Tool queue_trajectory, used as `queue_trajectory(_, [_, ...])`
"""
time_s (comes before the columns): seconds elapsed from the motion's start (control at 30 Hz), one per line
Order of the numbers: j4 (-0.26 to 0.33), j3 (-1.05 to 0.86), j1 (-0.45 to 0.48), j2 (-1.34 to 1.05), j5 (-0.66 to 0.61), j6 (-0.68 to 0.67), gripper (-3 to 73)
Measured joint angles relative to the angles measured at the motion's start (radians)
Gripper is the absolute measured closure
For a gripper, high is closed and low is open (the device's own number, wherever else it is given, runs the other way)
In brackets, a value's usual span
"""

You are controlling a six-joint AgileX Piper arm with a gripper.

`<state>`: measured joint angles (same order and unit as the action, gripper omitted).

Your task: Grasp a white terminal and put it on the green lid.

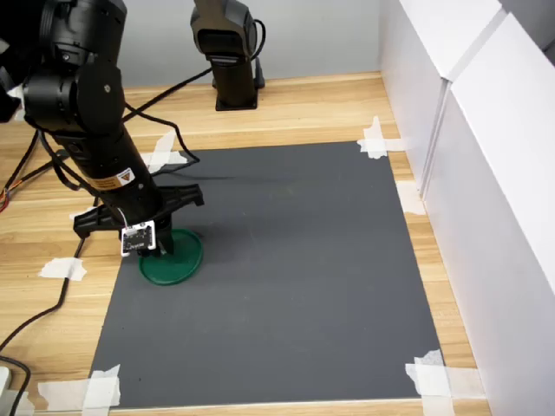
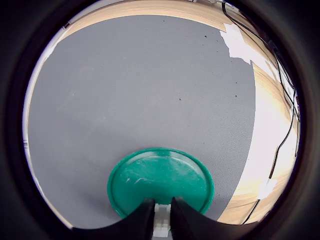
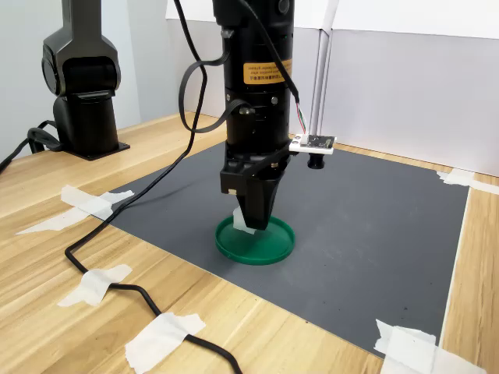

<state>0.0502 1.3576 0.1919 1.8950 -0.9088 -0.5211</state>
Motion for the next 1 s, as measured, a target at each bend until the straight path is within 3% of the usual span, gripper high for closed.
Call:
queue_trajectory(0.3, [-0.013,0.0,0.0,-0.002,0.006,0.044,22.9])
queue_trajectory(0.43, [-0.039,-0.008,0.0,-0.049,0.02,0.11,15.6])
queue_trajectory(0.8, [0.001,-0.222,0.0,-0.427,0.119,0.141,16.0])
queue_trajectory(0.9, [0.026,-0.325,0.0,-0.568,0.213,0.141,23.5])
queue_trajectory(1.0, [0.044,-0.423,0.0,-0.71,0.303,0.162,38.5])
